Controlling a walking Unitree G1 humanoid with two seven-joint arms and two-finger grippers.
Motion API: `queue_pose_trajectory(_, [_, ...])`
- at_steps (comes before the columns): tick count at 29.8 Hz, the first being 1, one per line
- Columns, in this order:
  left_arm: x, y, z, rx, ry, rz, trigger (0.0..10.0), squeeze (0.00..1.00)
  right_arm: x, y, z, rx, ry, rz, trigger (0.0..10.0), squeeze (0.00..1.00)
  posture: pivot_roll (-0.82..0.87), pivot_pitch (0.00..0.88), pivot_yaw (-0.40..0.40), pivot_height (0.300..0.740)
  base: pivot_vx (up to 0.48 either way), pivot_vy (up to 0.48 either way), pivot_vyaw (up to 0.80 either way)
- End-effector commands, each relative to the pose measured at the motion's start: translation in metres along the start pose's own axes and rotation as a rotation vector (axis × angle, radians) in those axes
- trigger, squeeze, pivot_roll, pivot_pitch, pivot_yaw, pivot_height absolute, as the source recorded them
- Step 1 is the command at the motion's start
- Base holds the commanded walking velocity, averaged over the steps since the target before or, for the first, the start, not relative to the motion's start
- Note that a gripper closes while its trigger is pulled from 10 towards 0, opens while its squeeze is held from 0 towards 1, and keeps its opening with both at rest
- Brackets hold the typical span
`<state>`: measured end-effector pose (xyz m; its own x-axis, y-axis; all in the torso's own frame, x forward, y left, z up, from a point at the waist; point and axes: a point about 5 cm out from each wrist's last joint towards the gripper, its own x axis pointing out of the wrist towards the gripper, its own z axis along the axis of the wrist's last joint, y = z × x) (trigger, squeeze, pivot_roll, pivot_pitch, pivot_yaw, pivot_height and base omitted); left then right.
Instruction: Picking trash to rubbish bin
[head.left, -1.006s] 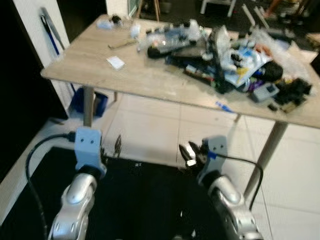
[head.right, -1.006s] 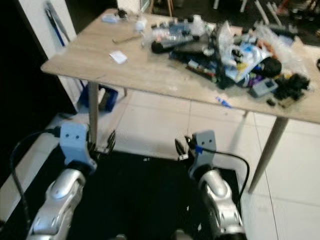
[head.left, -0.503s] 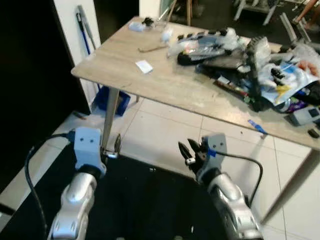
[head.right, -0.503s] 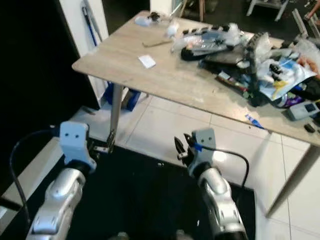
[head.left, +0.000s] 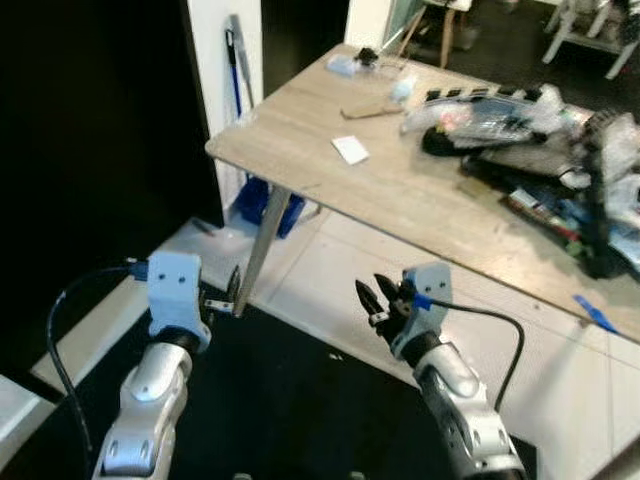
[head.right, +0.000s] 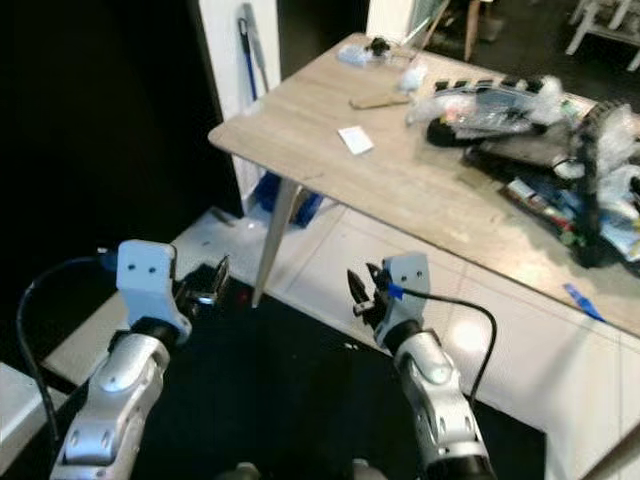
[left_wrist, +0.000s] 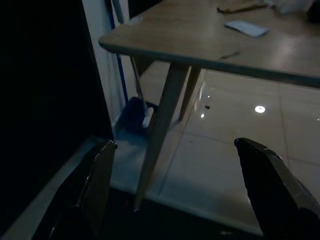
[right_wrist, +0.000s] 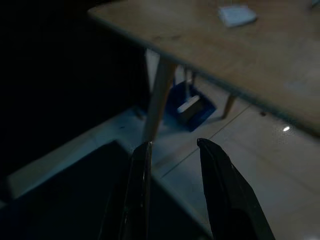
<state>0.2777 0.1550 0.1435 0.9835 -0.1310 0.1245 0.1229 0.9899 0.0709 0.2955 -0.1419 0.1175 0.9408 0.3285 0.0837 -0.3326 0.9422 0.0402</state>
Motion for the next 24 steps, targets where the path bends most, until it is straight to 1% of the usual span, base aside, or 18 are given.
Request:
queue_pose_trajectory(1, [-0.001, 0.003, -0.006, 0.01, 0.024, 0.011, 10.0, 0.0, -0.001, 0.001, 0.0, 0.011, -0.009, -0.015, 10.0, 0.0, 0.01, 0.148, -0.062, 0.74, 0.27, 0.0, 0.0])
queue_pose_trajectory(2, [0.0, 0.003, -0.005, 0.01, 0.02, 0.008, 10.0, 0.0, 0.002, -0.002, 0.008, 0.003, -0.047, -0.039, 10.0, 0.0, 0.01, 0.147, -0.059, 0.74, 0.27, 0.0, 0.0])
queue_pose_trajectory(3, [0.001, 0.003, -0.005, 0.011, 0.019, 0.006, 10.0, 0.0, 0.003, -0.004, 0.012, 0.0, -0.062, -0.044, 10.0, 0.0, 0.01, 0.147, -0.057, 0.74, 0.27, 0.0, 0.0])
queue_pose_trajectory(6, [0.006, 0.003, -0.003, 0.013, 0.009, -0.005, 10.0, 0.0, 0.007, -0.006, 0.021, -0.007, -0.099, -0.049, 10.0, 0.0, 0.01, 0.148, -0.06, 0.74, 0.27, 0.0, 0.0])
queue_pose_trajectory(7, [0.006, 0.003, -0.003, 0.013, 0.009, -0.005, 10.0, 0.0, 0.007, -0.006, 0.021, -0.007, -0.099, -0.049, 10.0, 0.0, 0.01, 0.148, -0.06, 0.74, 0.27, 0.0, 0.0])
queue_pose_trajectory(8, [0.011, 0.002, 0.0, 0.013, -0.006, -0.013, 10.0, 0.0, 0.009, -0.006, 0.027, -0.032, -0.119, -0.047, 10.0, 0.0, 0.01, 0.148, -0.06, 0.74, 0.27, 0.0, 0.0])
queue_pose_trajectory(9, [0.013, 0.002, 0.001, 0.013, -0.01, -0.015, 10.0, 0.0, 0.01, -0.006, 0.029, -0.043, -0.124, -0.046, 10.0, 0.0, 0.01, 0.148, -0.06, 0.74, 0.27, 0.0, 0.0])
queue_pose_trajectory(13, [0.018, 0.002, 0.005, 0.012, -0.024, -0.022, 10.0, 0.0, 0.012, -0.007, 0.034, -0.047, -0.142, -0.052, 10.0, 0.0, 0.01, 0.149, -0.063, 0.74, 0.27, 0.0, 0.0])
queue_pose_trajectory(14, [0.025, 0.001, 0.01, 0.008, -0.044, -0.029, 10.0, 0.0, 0.013, -0.01, 0.041, -0.054, -0.168, -0.07, 10.0, 0.0, 0.01, 0.149, -0.063, 0.74, 0.27, 0.0, 0.0])
queue_pose_trajectory(16, [0.026, 0.001, 0.012, 0.004, -0.05, -0.03, 10.0, 0.0, 0.014, -0.011, 0.043, -0.057, -0.175, -0.076, 10.0, 0.0, 0.01, 0.149, -0.063, 0.74, 0.27, 0.0, 0.0])
queue_pose_trajectory(18, [0.03, 0.001, 0.017, -0.014, -0.066, -0.031, 10.0, 0.0, 0.014, -0.016, 0.045, -0.066, -0.181, -0.093, 10.0, 0.0, 0.01, 0.151, -0.06, 0.74, 0.266, 0.0, 0.0])
queue_pose_trajectory(24, [0.032, 0.004, 0.017, -0.035, -0.071, -0.018, 10.0, 0.0, 0.013, -0.017, 0.045, -0.072, -0.177, -0.098, 10.0, 0.0, 0.01, 0.151, -0.065, 0.74, 0.269, 0.0, 0.0])
